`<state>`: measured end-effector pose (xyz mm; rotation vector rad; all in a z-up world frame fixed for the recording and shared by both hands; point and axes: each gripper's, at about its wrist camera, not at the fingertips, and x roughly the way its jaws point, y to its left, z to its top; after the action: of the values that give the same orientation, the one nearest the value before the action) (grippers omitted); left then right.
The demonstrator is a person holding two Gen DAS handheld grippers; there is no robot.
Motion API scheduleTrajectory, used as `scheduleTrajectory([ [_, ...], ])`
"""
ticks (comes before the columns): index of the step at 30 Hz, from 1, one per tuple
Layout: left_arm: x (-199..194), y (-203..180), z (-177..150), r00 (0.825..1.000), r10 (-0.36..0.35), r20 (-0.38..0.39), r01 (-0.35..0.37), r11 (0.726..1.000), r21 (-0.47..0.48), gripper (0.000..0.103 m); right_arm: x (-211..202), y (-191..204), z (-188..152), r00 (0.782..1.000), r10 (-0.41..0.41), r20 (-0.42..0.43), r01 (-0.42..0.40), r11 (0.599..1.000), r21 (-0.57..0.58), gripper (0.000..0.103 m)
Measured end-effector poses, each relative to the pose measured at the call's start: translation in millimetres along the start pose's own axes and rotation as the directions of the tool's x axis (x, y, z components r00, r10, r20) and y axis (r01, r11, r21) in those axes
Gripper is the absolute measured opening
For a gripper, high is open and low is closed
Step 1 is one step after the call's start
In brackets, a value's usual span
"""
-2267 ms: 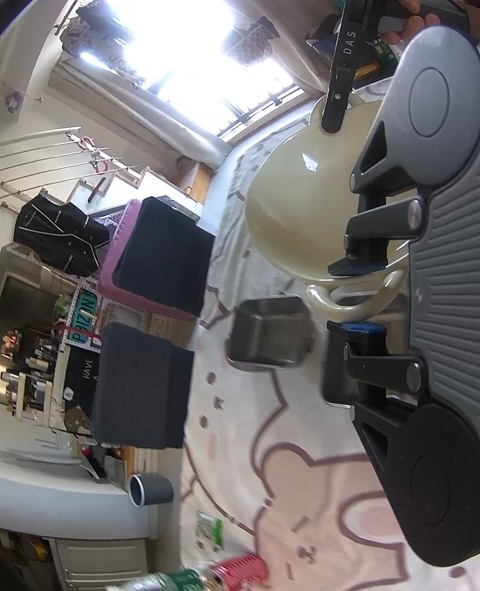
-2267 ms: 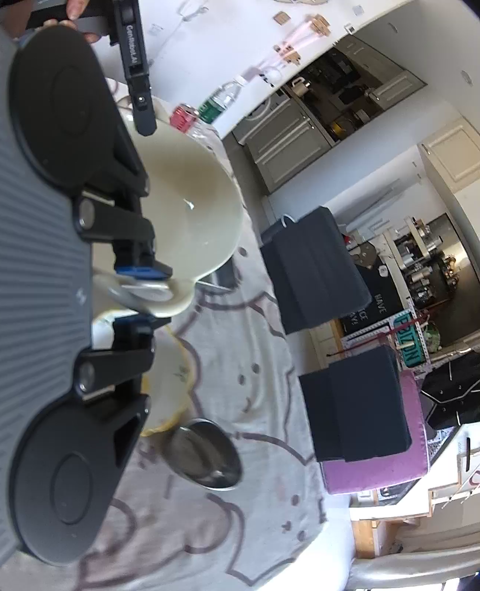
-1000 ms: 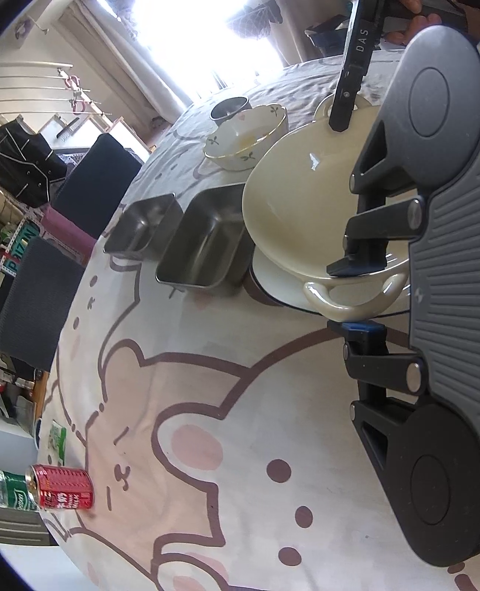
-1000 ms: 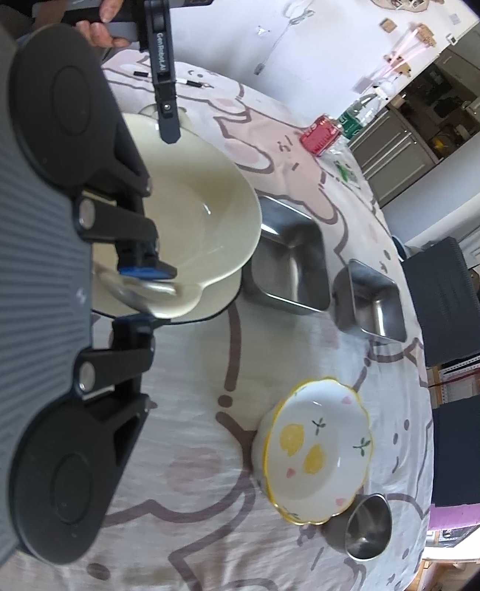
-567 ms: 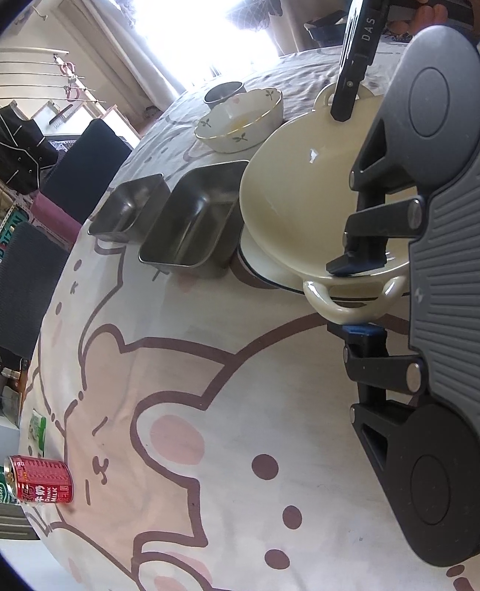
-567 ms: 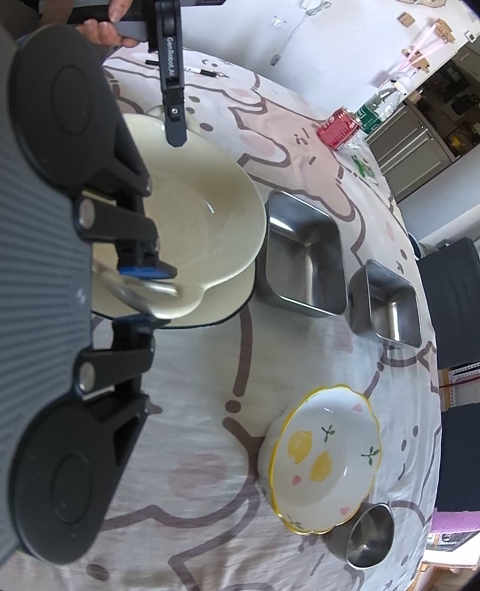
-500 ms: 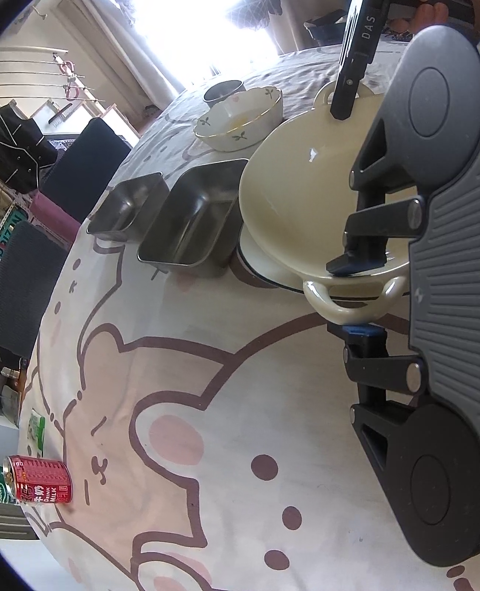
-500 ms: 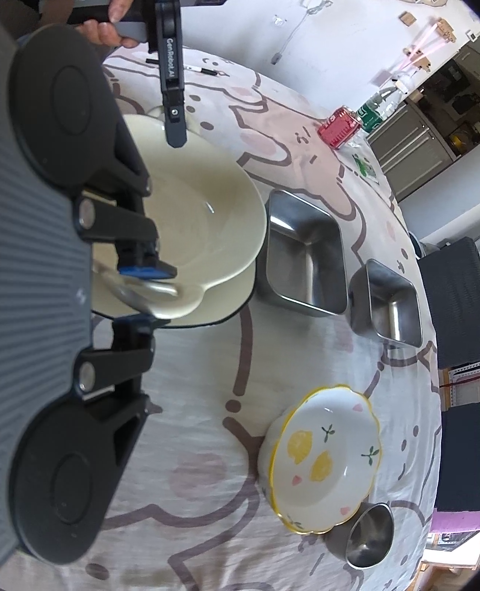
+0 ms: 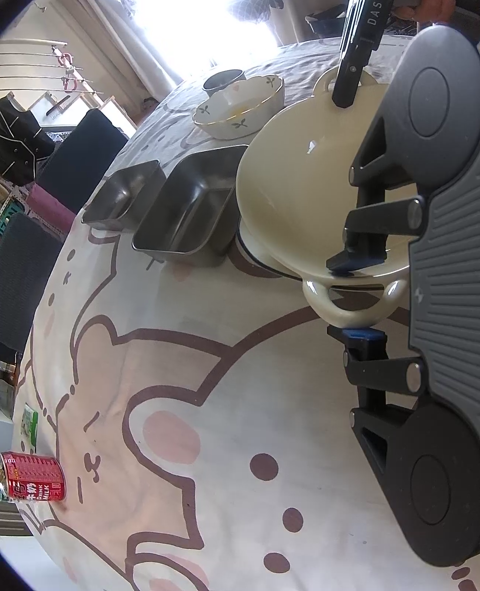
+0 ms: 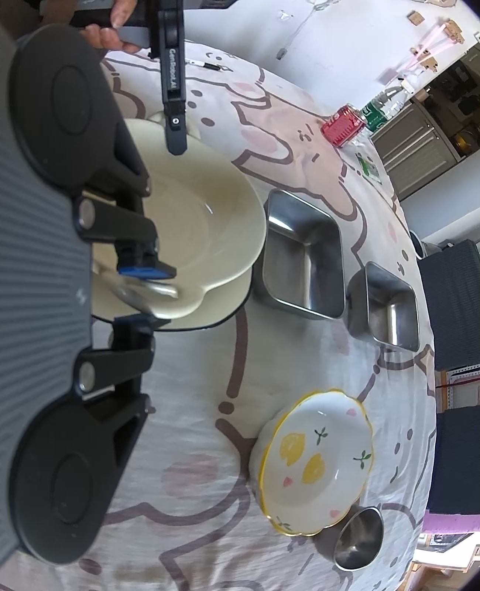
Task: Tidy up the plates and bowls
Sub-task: 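Lower the cream bowl onto the white plate with both grippers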
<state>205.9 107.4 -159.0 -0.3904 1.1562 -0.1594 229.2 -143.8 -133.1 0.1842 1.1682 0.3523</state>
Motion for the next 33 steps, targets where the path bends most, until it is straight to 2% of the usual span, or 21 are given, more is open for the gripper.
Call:
scheduleTrajectory([
  [11, 2.7, 0.9, 1.1, 1.000, -0.007, -0.001, 0.007, 1.000, -0.003, 0.033, 1.5, 0.9, 2.0, 1.000, -0.014, -0.005, 0.014, 1.000, -0.019, 0.023],
  [26, 2.7, -5.1, 1.6, 1.000, -0.001, 0.008, 0.001, 0.999, 0.041, 0.033, 1.6, 2.8, -5.6, 0.999, -0.031, -0.016, 0.029, 0.993, -0.117, 0.027],
  [29, 1.7, -6.9, 0.9, 1.000, 0.009, 0.012, -0.009, 0.998, 0.055, 0.039, 3.0, 2.0, -6.4, 0.999, -0.040, -0.019, 0.037, 0.991, -0.128, 0.028],
  [33, 0.8, -8.6, 1.2, 1.000, 0.013, 0.014, -0.014, 0.997, 0.070, 0.042, 9.2, 2.7, -8.5, 0.996, -0.081, -0.031, 0.076, 0.986, -0.151, 0.031],
])
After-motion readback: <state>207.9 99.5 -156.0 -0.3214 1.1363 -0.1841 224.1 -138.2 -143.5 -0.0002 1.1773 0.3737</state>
